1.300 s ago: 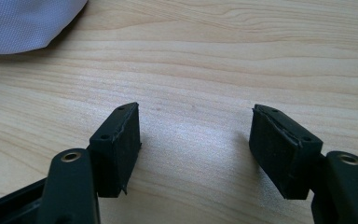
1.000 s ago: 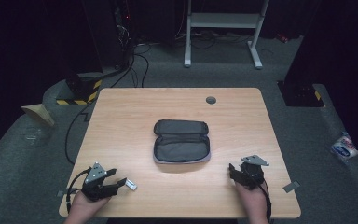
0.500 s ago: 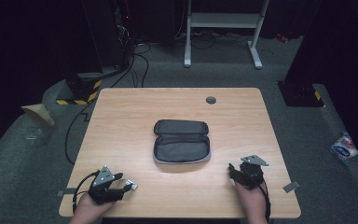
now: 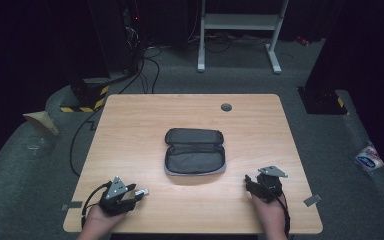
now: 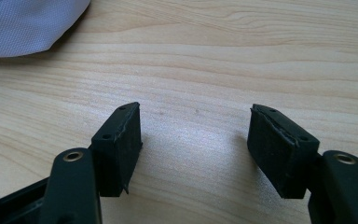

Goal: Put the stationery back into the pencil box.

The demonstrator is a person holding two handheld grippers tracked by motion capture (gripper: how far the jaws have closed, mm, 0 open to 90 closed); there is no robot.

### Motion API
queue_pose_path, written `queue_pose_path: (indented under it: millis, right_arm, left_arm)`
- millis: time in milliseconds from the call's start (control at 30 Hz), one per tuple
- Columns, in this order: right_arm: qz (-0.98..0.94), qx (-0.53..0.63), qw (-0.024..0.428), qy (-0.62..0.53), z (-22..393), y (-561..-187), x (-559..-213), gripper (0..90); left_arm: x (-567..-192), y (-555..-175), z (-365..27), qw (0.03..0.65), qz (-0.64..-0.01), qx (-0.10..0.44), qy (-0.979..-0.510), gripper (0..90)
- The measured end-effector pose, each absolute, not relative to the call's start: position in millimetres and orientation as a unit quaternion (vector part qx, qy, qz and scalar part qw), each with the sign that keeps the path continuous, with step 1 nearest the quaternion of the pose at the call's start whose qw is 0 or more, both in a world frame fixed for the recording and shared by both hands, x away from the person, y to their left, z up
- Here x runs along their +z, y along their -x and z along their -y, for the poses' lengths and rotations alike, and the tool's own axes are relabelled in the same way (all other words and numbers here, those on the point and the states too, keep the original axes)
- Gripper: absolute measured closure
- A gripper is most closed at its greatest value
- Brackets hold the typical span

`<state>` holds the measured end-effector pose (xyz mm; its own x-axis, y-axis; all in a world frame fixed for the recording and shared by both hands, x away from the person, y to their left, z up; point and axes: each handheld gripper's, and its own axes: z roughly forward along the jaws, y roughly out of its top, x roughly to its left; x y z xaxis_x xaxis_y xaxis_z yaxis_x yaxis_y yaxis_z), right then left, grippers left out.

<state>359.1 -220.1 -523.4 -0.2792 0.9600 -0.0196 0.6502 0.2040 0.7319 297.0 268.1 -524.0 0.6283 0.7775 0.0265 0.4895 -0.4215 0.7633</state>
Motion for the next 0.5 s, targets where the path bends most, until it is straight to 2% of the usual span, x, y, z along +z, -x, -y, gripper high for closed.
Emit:
queue_pose_path:
  millis: [233, 500]
  right_arm:
    - [-0.738, 0.316, 0.242, -0.545, 220, -359, -523, 34.2]
    - [-0.74, 0.316, 0.242, -0.542, 221, -360, -523, 34.2]
  left_arm:
    - [-526, -300, -269, 0.382, -0.407, 0.176, -0.811, 60.1]
    - [-526, -303, -260, 0.381, -0.408, 0.176, -0.811, 60.9]
